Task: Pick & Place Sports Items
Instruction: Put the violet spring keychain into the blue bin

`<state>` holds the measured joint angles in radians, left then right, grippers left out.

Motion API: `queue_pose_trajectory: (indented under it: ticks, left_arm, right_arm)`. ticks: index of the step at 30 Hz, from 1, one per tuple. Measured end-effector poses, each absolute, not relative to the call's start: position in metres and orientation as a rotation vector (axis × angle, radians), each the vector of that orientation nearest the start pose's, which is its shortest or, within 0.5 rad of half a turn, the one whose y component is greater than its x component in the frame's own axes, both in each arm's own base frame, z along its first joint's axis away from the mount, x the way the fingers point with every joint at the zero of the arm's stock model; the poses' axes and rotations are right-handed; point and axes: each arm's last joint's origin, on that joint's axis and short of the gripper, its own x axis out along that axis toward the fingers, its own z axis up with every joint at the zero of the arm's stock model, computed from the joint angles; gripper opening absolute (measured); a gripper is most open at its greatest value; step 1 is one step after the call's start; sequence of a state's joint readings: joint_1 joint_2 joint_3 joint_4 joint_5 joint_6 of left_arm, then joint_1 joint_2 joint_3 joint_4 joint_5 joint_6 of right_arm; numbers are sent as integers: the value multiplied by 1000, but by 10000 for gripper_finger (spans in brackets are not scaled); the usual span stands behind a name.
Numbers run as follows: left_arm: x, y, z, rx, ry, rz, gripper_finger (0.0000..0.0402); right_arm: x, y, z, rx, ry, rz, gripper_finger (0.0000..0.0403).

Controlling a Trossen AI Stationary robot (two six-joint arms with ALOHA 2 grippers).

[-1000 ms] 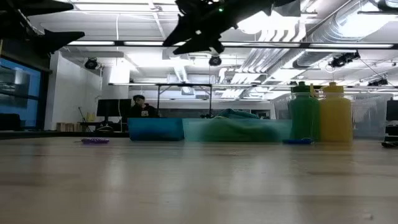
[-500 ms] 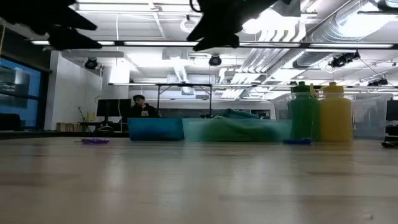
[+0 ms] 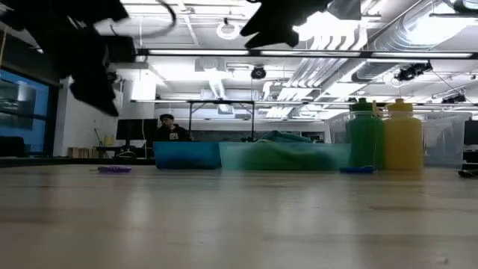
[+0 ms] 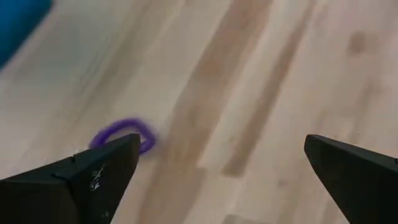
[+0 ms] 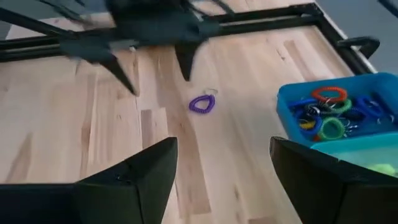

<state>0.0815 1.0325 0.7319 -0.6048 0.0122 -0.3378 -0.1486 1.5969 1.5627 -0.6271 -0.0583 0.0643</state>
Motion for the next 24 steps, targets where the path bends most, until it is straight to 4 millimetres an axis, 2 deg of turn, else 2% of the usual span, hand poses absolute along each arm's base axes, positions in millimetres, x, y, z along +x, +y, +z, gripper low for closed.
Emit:
queue_pose_trajectory:
  ticks: [10,24]
  left_arm:
    - [220,51,192,-365,1111,291,368]
    - [242,71,143,-405,1227,354,366]
  right_arm:
    - [343,-51,364,90,643,-104,204]
    - [343,-51,364,72,646,-97,204]
